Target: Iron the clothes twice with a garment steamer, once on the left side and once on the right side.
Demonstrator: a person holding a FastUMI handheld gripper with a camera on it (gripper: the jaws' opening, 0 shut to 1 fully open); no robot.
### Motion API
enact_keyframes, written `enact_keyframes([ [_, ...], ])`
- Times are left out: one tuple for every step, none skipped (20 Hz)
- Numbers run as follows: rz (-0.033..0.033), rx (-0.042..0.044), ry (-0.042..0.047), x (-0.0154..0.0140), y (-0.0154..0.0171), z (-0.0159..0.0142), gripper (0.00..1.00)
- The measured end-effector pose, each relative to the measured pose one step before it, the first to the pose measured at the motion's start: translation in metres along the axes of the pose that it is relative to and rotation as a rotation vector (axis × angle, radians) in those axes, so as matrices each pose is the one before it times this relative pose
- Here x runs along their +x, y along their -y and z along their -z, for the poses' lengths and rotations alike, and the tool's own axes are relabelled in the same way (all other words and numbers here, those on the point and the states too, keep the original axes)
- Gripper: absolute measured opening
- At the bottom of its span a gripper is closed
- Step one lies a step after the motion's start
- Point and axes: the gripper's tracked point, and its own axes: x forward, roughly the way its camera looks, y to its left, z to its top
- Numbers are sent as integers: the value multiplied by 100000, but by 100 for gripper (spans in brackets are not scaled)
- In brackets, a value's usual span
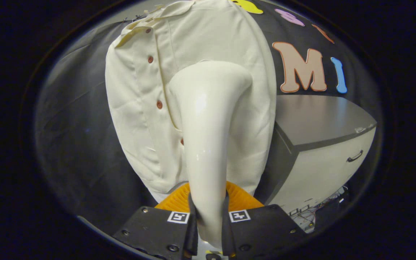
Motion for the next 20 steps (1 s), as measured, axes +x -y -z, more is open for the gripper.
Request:
enact_keyframes([
  [-277,1157,-1574,183,-3,902,26],
  [-4,905,-2123,214,107,1009,26],
  [71,816,-1607,196,117,885,26],
  [-10,685,-1676,206,136,857,26],
  [162,317,-1316,148,150,831,26],
  [257,425,-1182,164,195,697,26],
  [229,353,-1084,85,90,635,26],
  [504,164,-1101,176,206,666,26],
  [282,-26,-1058,11,216,631,26],
  [341,249,-1071,47,231,616,26],
  [416,666,-1429,177,-55,670,26],
  [448,812,-1202,166,30,645,26],
  [596,998,-1107,-23,98,638,26],
  [729,749,-975,-181,117,573,26],
  [979,883,-831,-397,286,654,26],
  [882,1425,-610,-484,147,486,26],
  [941,1631,-421,-549,-78,442,26],
  [886,1788,196,-836,-117,404,26],
  [319,1273,759,-1063,-278,375,26],
  [-123,74,163,-1055,-389,406,26],
])
